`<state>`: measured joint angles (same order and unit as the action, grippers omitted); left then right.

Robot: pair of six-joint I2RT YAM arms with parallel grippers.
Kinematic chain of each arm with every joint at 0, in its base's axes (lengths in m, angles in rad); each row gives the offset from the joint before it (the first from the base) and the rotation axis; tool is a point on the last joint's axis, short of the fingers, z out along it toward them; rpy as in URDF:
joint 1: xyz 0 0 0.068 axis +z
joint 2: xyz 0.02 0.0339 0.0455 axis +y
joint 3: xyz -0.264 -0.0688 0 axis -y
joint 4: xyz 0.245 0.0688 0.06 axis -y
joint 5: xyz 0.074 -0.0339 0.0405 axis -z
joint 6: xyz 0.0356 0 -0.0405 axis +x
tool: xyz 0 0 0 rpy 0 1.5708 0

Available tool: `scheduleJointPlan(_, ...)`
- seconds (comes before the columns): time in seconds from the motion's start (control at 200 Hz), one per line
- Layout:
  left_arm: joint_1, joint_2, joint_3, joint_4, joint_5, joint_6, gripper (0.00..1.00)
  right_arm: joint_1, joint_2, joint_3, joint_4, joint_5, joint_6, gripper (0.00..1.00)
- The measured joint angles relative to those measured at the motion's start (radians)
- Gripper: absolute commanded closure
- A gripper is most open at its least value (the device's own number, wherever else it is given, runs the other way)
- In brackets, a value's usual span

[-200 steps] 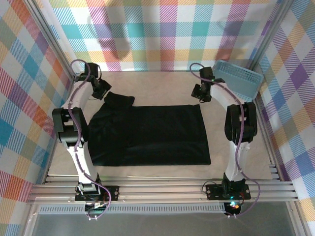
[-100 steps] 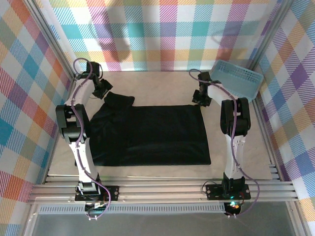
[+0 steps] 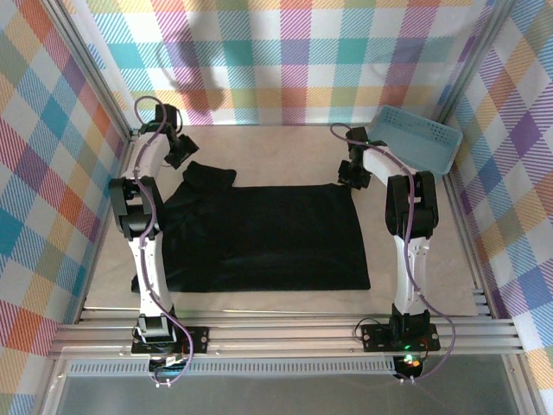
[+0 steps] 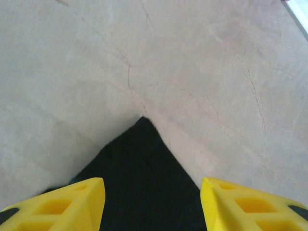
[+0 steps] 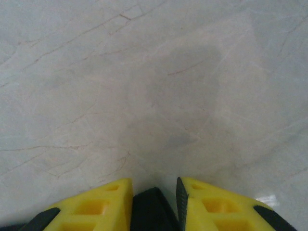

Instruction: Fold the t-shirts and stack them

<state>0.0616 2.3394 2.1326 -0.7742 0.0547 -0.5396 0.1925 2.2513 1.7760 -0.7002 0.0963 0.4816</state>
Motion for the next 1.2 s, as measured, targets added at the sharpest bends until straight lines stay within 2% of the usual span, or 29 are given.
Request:
scheduleJointPlan(0.065,0.000,0.032,0.032,-0.005,-0.007,0.022,0.44,0.003,0.004,0.006,-0.013,0.000,0.000,0.71)
scheduleJointPlan(0.155,-0.002,0.074,0.067,-0.007,-0.021,0.048,0.46,0.008,0.015,0.025,-0.031,0.005,0.001,0.79)
scheduleJointPlan(0.5,-0.014,0.206,0.164,-0.012,-0.062,0.094,0.55,0.024,0.026,0.046,-0.054,-0.003,0.004,0.91)
scheduleJointPlan(0.87,-0.019,0.231,0.186,-0.006,-0.063,0.088,0.76,0.024,0.026,0.053,-0.068,-0.003,0.005,0.98)
scheduleJointPlan(0.94,-0.020,0.235,0.193,-0.009,-0.060,0.083,0.84,0.024,0.026,0.060,-0.077,-0.003,0.005,1.00)
scheduleJointPlan(1.035,-0.020,0.238,0.196,-0.005,-0.054,0.081,1.00,0.024,0.026,0.070,-0.081,-0.003,0.005,1.00)
scheduleJointPlan(1.2,-0.022,0.238,0.201,-0.005,-0.036,0.070,1.00,0.024,0.026,0.072,-0.080,0.001,0.005,1.00)
